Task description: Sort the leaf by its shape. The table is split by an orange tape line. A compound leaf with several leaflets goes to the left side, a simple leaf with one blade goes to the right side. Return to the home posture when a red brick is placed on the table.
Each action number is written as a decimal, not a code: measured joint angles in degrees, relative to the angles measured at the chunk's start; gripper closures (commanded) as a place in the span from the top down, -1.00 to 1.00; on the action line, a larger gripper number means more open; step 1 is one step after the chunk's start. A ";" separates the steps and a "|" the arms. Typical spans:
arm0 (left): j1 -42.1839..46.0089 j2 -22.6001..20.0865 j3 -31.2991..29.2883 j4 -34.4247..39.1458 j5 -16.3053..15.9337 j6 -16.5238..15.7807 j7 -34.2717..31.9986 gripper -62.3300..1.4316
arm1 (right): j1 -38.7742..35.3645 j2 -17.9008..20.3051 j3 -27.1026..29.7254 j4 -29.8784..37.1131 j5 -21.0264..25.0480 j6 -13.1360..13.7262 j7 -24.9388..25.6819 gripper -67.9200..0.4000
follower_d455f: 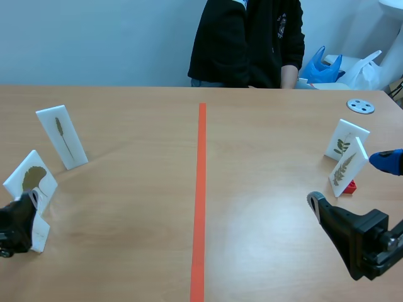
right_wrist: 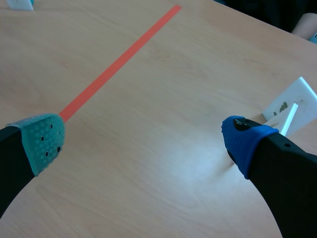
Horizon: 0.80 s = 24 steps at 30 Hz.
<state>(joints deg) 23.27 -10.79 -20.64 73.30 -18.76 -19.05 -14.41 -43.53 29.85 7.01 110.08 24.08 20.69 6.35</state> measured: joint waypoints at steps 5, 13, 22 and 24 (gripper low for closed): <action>6.95 -0.26 -2.67 13.99 -0.37 -8.44 2.21 1.00 | 0.00 0.00 0.00 0.00 0.00 0.00 0.00 0.96; 13.29 -0.68 -1.73 28.48 -0.17 -20.48 9.49 1.00 | 0.00 0.00 0.00 0.00 0.00 -0.02 0.00 0.96; 13.03 -0.81 12.85 29.83 2.16 -20.48 14.80 1.00 | 0.00 0.00 0.00 0.00 0.00 0.00 0.00 0.96; 12.83 -0.81 16.50 29.64 3.96 -17.35 15.54 1.00 | 0.00 0.00 0.00 0.00 0.00 0.00 0.02 0.96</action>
<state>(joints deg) 36.10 -11.60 -4.14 102.94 -14.81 -36.40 1.13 -43.53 29.85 7.01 110.08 24.08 20.69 6.37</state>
